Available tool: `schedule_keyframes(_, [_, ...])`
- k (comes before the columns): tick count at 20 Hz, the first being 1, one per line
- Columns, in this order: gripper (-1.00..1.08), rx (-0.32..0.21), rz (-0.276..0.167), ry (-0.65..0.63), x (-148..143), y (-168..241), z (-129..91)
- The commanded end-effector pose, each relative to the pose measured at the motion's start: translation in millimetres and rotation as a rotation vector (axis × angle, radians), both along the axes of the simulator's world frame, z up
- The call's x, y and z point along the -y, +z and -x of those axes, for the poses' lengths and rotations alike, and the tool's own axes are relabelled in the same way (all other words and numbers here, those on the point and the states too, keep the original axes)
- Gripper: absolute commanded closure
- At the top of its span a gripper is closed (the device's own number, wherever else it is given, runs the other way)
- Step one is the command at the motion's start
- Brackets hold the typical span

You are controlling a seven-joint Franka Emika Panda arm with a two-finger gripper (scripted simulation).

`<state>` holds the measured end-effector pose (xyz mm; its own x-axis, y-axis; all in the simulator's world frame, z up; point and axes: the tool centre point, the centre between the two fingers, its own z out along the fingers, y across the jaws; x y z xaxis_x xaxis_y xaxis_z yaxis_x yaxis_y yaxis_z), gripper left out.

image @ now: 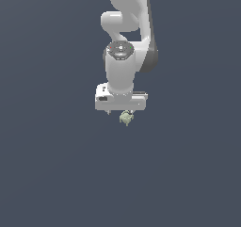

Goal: Pick up the object and move it to a goal position.

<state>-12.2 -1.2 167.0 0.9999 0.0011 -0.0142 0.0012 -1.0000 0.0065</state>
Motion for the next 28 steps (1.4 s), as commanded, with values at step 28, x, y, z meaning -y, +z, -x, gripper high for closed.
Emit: schedule_keyframes(28, [-0.92, 0.005, -0.018, -0.161, -5, -20, 12])
